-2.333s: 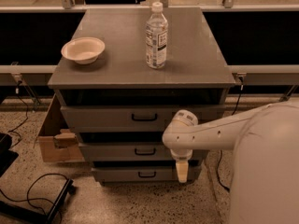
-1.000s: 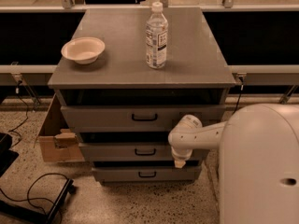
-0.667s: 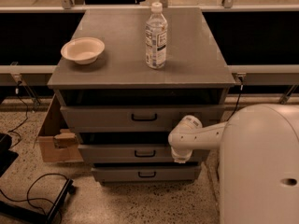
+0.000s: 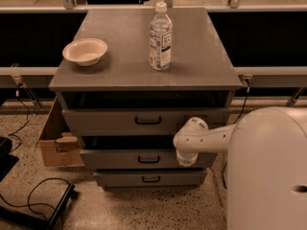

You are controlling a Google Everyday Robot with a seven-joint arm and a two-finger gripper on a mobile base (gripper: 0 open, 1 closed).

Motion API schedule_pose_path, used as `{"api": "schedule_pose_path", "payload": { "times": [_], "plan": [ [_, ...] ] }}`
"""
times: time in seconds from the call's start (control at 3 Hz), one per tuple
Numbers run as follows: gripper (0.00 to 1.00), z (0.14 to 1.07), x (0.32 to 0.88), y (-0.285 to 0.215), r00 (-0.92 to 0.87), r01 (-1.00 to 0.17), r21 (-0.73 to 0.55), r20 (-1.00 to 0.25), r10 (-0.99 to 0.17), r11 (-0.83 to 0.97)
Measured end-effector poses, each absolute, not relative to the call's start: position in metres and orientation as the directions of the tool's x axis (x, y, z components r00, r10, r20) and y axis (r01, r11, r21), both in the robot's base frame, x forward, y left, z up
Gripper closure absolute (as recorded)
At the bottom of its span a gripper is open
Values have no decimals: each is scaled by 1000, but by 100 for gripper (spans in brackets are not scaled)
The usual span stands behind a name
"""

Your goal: Open middle drawer

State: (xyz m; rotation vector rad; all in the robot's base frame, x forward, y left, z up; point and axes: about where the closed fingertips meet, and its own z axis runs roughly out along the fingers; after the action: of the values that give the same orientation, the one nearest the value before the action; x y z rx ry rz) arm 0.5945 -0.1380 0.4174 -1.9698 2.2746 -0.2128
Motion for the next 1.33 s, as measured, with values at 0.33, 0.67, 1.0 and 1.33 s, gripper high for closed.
{"api": "schedule_pose_path", "payload": {
  "times": [0.33, 0.67, 1.0, 1.33],
  "plan": [
    [100, 420, 595, -138, -143, -972, -187, -2, -990, 141],
    [82, 422, 595, -138, -143, -972, -187, -2, -990, 141],
    [59, 423, 595, -138, -143, -972, -187, -2, -990, 141],
    [35, 424, 595, -138, -143, -972, -187, -2, -990, 141]
  ]
}}
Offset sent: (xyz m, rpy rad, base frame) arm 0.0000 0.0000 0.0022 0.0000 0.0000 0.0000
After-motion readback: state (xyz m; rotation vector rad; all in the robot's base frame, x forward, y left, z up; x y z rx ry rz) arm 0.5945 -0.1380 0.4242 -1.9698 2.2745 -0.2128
